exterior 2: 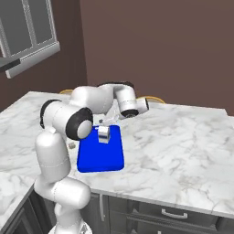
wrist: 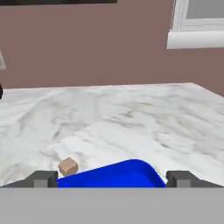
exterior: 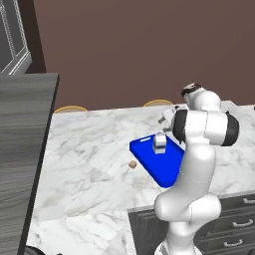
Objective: Take out the milk from the fridge and place it on the tray on the counter. Then take the sugar cube near the tray and place it in the tray.
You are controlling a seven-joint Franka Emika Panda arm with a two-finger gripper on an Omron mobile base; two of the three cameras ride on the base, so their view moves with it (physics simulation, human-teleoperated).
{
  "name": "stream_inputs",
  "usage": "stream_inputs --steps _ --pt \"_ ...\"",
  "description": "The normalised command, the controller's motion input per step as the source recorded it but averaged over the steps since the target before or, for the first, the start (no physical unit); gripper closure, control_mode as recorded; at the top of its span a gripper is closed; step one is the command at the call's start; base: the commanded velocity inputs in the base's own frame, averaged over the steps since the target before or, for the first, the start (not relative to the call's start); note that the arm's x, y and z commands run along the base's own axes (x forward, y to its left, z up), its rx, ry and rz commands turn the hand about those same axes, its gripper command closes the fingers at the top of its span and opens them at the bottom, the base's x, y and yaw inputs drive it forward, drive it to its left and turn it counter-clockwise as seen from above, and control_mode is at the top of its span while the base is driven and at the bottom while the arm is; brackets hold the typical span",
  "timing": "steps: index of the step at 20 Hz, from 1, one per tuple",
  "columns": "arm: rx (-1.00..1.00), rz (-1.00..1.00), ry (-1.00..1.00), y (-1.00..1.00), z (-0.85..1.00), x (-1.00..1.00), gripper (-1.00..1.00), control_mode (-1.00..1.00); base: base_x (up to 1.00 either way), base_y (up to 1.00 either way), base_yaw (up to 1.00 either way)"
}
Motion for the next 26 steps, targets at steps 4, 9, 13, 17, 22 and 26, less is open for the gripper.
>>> stream_inputs --steps 4,9,13,17,22,26 --pt "-0.11 0.00 -0.28 0.36 0.32 -0.54 -1.00 -1.00 0.00 0.00 0.00" --pt "-0.28 -0.02 -0.45 0.81 0.03 -0.89 -1.00 -1.00 0.00 0.00 0.00" --pt "-0.28 -0.10 -0.21 0.88 0.24 -0.44 -1.00 -1.00 0.00 0.00 0.00" --pt "-0.25 -0.12 -0.04 0.74 0.27 -0.12 -1.00 -1.00 0.00 0.00 0.00" --pt "-0.27 -0.08 0.00 0.49 0.03 0.00 -1.00 -1.00 0.00 0.00 0.00" --pt "-0.31 0.02 0.00 0.12 0.00 -0.02 -1.00 -1.00 0.00 0.00 0.00"
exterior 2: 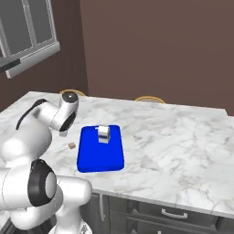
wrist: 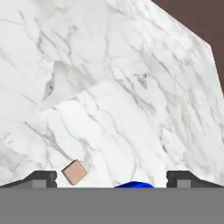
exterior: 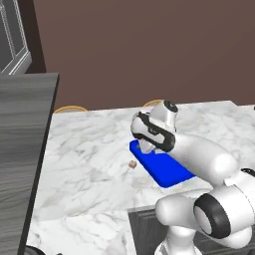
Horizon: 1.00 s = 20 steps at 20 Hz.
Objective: Take out the milk from the fridge and place it on the tray on the counter. Then take the sugar cube near the tray and place it in the tray.
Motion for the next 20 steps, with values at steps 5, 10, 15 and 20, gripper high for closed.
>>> stream_inputs --steps 5,10,15,20 --pt "-0.39 0.05 0.00 0.30 0.00 -0.01 -1.00 -1.00 0.00 0.00 0.00" --pt "-0.33 -0.06 0.02 0.48 0.00 -0.01 -1.00 -1.00 0.00 0.00 0.00" --pt "-0.13 -0.23 0.00 0.22 0.00 -0.02 -1.00 -1.00 0.00 0.00 0.00" --pt "0.00 -0.06 0.00 0.00 0.00 0.00 -1.00 -1.00 0.00 0.00 0.00"
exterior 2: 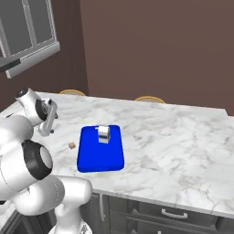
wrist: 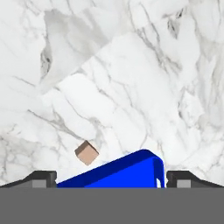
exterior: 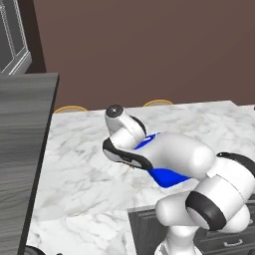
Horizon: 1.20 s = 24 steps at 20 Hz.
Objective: Take out the milk from the fridge and place it on the tray on the counter. Then take the sugar cube near the tray and place it in the tray.
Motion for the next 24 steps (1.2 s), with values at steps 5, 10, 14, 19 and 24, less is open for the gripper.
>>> stream_inputs --steps 5,10,14,19,24 --pt "-0.07 0.02 0.00 0.00 -0.02 -0.08 -1.00 -1.00 0.00 0.00 0.00" --pt "-0.21 0.13 0.00 -0.05 -0.07 -0.17 -1.00 -1.00 0.00 0.00 0.00" --pt "-0.12 0.29 0.00 -0.09 -0.09 0.00 -1.00 -1.00 0.00 0.00 0.00" --pt "-0.05 0.33 0.03 -0.03 -0.15 -0.01 -1.00 -1.00 0.00 0.00 0.00" --pt "-0.06 0.32 0.14 -0.08 -0.04 0.00 -1.00 -1.00 0.00 0.00 0.00"
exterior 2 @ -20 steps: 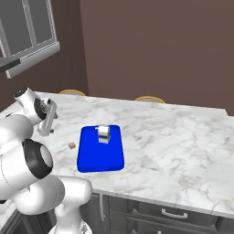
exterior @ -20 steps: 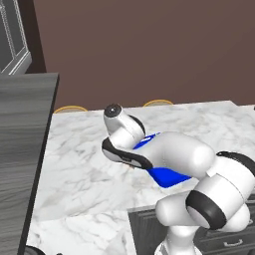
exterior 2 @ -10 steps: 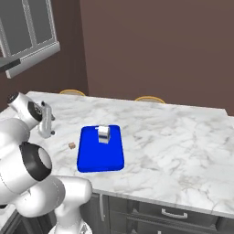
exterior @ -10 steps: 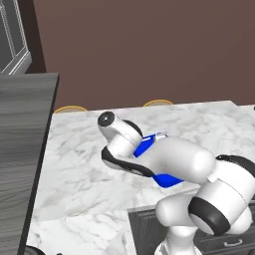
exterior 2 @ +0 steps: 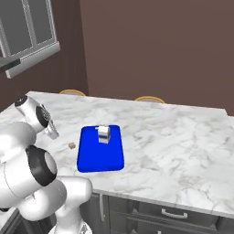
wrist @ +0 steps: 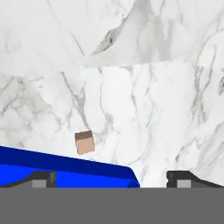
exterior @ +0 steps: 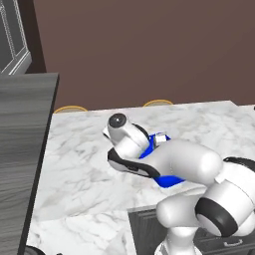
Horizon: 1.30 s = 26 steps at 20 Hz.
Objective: Take out the milk from the fridge and place it on the tray on the counter. Then take the sugar cube near the tray and place it in the tray.
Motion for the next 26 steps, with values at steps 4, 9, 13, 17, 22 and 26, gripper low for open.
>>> stream_inputs --steps 4,9,13,17,22,26 --pt "-0.11 0.29 0.27 -0.04 0.00 0.00 -1.00 -1.00 0.00 0.00 0.00" --pt "-0.08 0.26 0.30 0.00 -0.01 0.00 -1.00 -1.00 0.00 0.00 0.00" --pt "-0.06 0.13 0.17 0.00 -0.11 0.00 -1.00 -1.00 0.00 0.00 0.00" --pt "-0.01 0.00 0.04 -0.03 -0.14 0.00 -1.00 -1.00 0.00 0.00 0.00" --pt "0.00 -0.09 -0.01 -0.01 -0.17 -0.02 -1.00 -1.00 0.00 0.00 0.00" --pt "0.00 -0.17 -0.03 -0.09 -0.18 -0.01 -1.00 -1.00 0.00 0.00 0.00"
